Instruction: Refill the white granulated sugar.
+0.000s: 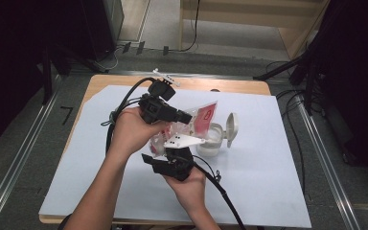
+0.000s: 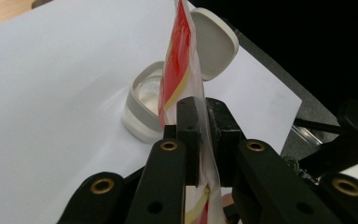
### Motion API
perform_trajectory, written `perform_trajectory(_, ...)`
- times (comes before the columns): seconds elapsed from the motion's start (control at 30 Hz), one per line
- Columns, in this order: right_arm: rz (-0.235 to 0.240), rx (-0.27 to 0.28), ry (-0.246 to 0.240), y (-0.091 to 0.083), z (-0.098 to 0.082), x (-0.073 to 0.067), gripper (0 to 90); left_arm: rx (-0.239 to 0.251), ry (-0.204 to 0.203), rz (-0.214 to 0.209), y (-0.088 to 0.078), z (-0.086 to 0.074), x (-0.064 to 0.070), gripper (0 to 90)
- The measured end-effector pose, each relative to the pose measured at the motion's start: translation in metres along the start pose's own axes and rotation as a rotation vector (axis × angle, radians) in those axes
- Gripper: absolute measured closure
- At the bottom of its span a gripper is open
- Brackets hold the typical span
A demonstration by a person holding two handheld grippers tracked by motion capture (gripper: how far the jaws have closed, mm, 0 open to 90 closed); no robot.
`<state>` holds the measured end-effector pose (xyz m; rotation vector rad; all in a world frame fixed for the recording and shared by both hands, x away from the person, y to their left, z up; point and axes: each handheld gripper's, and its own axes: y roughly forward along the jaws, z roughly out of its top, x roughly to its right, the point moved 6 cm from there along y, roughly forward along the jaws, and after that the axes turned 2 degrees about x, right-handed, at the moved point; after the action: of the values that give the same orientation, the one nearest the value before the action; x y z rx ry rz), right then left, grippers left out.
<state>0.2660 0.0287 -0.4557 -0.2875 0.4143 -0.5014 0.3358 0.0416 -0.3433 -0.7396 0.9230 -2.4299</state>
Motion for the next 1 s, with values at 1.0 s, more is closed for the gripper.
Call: perform_trajectory(1.0, -0.011, -0.056, -0.033, 0.01, -0.021, 0.006, 59.3, -0.061, -0.009, -0.027, -0.003, -0.02, -0.01, 86.7)
